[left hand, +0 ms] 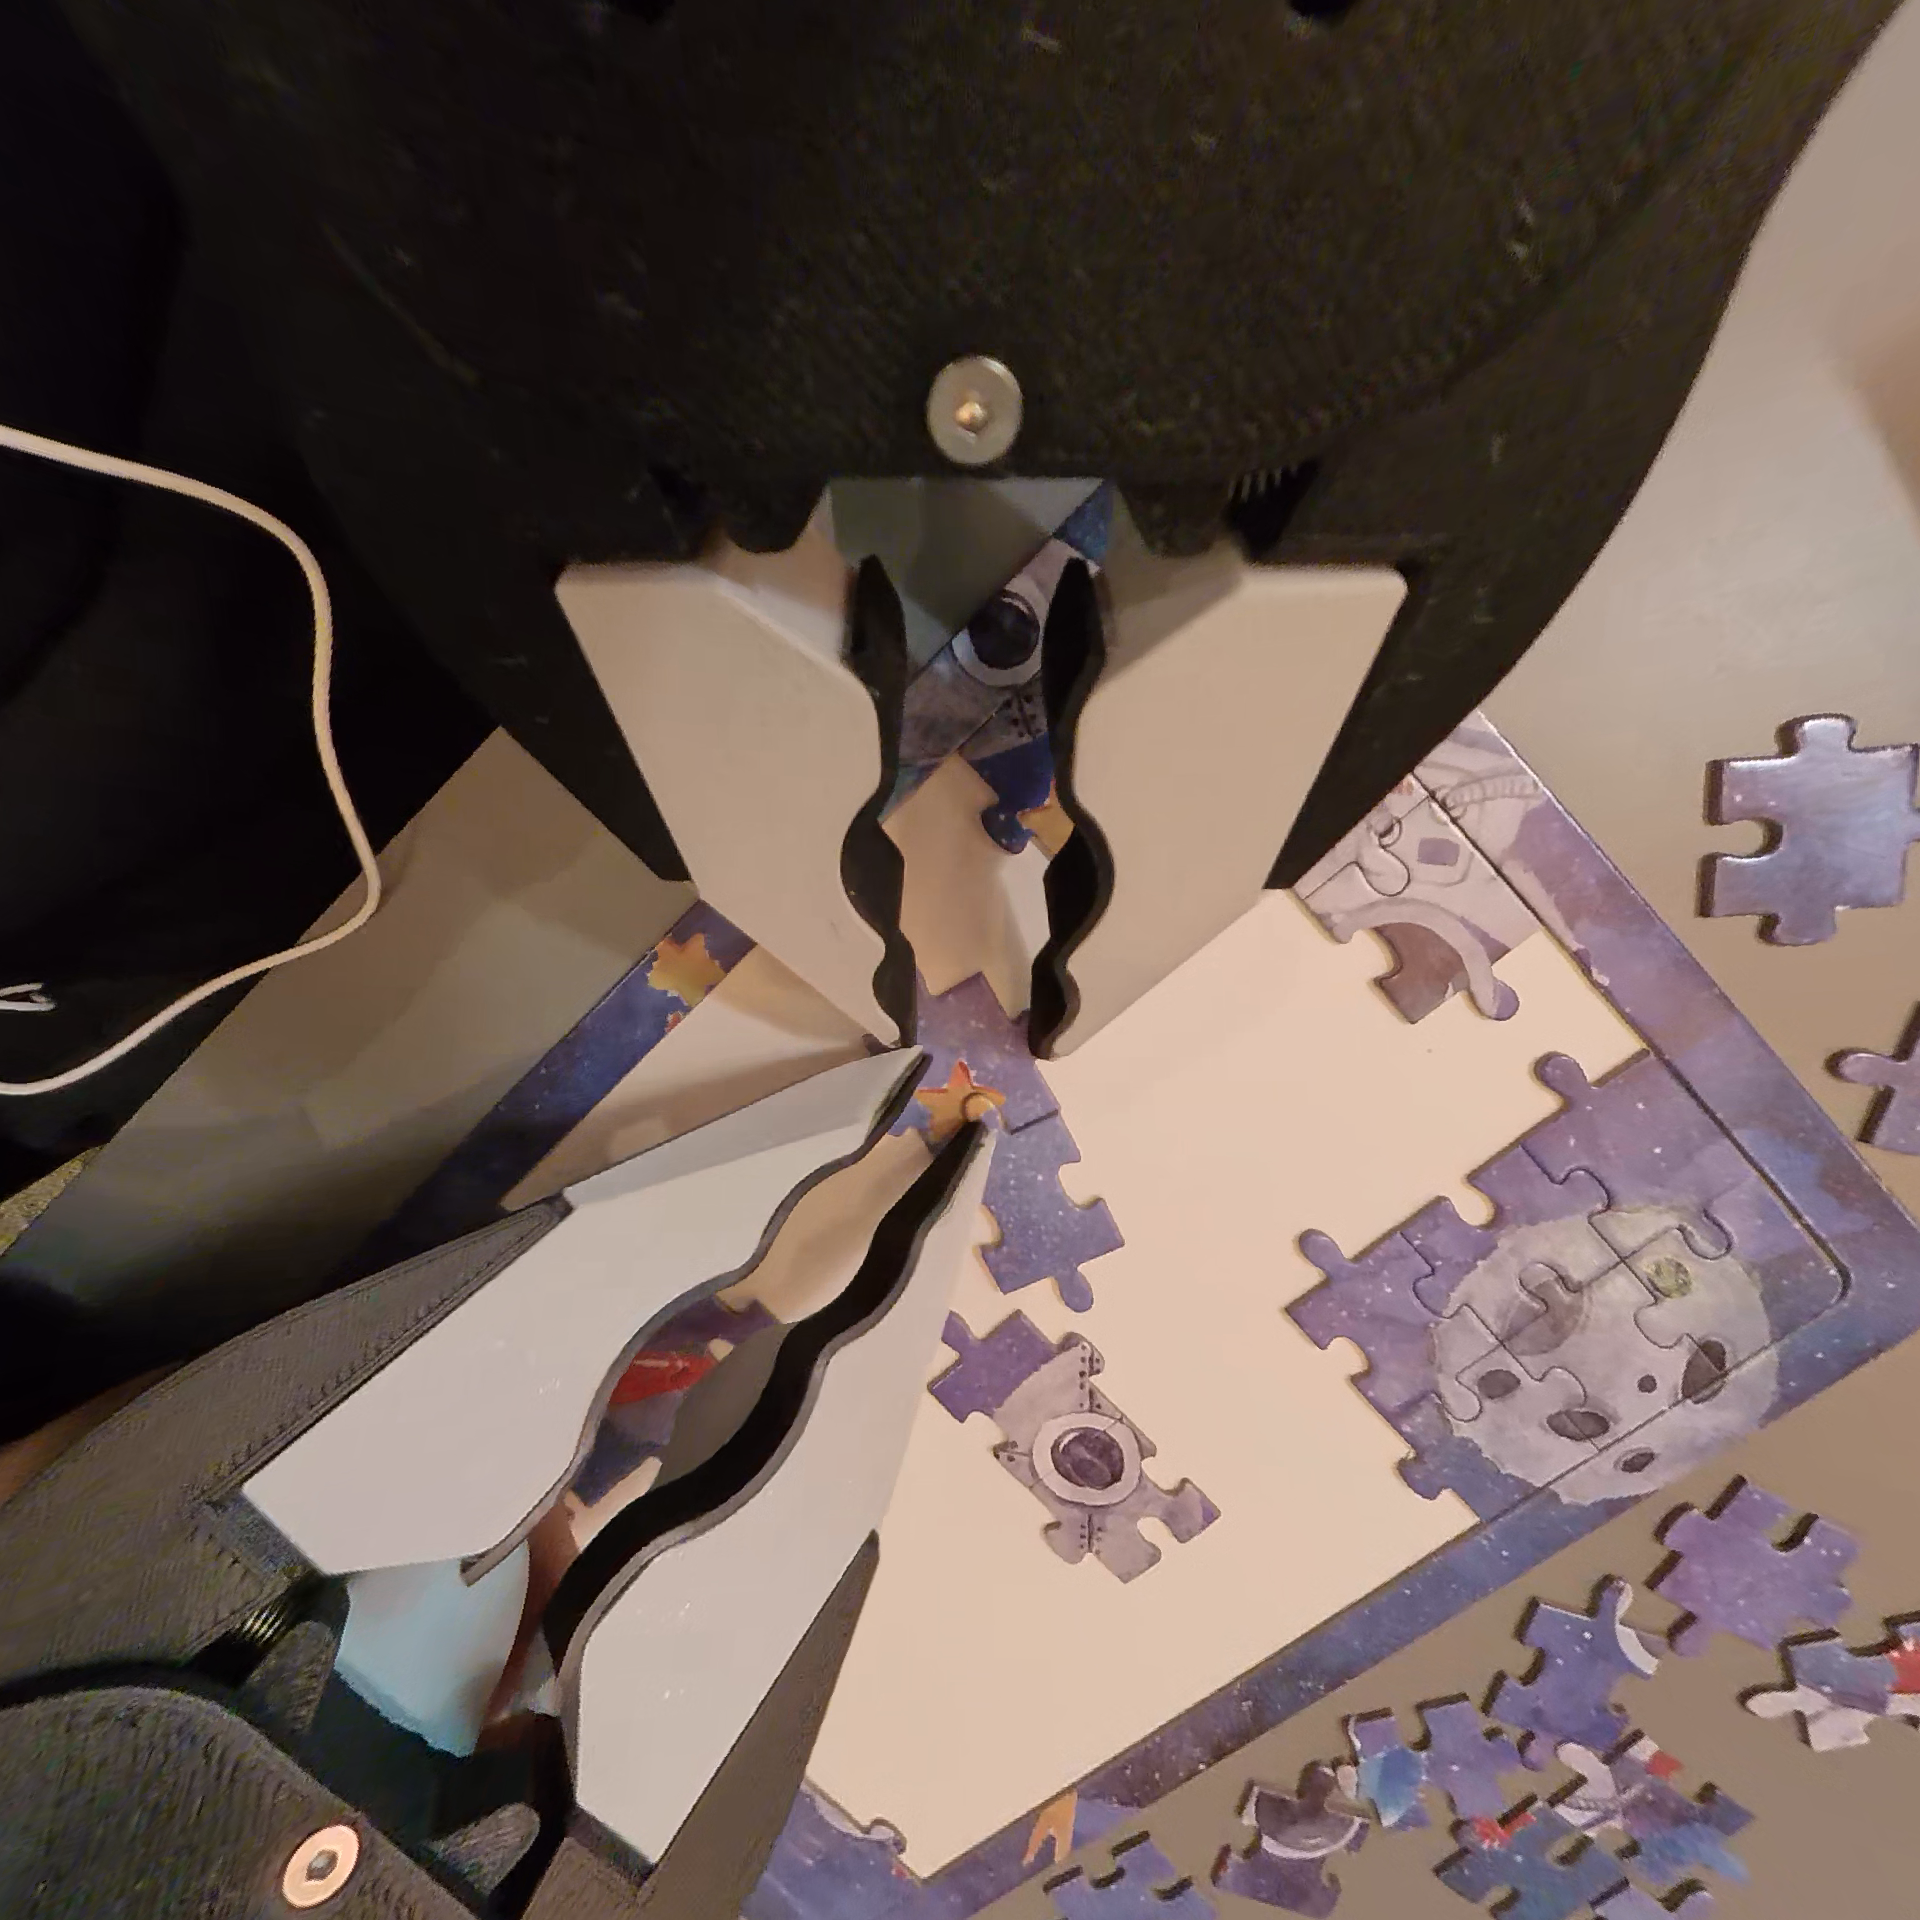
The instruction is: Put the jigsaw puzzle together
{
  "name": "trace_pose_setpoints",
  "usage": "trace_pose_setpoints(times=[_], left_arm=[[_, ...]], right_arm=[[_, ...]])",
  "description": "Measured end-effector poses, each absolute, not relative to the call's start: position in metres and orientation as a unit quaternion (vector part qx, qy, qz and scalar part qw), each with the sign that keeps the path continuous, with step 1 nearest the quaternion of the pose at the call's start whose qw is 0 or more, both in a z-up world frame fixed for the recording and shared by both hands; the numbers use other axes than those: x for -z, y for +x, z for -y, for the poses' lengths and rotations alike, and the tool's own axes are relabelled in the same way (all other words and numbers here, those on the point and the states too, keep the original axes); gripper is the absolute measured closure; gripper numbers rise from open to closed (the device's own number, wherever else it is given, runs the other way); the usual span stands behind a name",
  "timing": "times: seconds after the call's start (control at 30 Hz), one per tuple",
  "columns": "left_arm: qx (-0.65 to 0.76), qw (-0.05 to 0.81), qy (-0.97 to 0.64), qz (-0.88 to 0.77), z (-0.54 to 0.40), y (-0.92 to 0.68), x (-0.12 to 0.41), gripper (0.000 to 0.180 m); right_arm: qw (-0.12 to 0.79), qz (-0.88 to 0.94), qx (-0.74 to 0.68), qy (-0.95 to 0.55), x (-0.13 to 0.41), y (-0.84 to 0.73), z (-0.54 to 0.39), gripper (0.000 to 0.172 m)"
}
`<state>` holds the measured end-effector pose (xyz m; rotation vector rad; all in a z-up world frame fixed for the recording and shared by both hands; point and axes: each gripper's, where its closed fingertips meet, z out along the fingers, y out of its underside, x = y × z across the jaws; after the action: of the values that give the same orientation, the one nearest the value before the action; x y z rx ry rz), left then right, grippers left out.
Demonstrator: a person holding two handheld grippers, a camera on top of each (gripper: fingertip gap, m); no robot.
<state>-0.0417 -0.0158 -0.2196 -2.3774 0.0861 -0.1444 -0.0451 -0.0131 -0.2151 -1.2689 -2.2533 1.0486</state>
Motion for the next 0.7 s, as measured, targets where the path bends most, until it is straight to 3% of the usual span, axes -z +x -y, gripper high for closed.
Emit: trace_pose_setpoints(times=[0.7], left_arm=[[0.059,0.370,-0.927,-0.032,0.016,-0.042,0.219,0.161]], right_arm=[[0.170,0.791,-0.386,-0.443,0.205,-0.046,0.012,0.154]])
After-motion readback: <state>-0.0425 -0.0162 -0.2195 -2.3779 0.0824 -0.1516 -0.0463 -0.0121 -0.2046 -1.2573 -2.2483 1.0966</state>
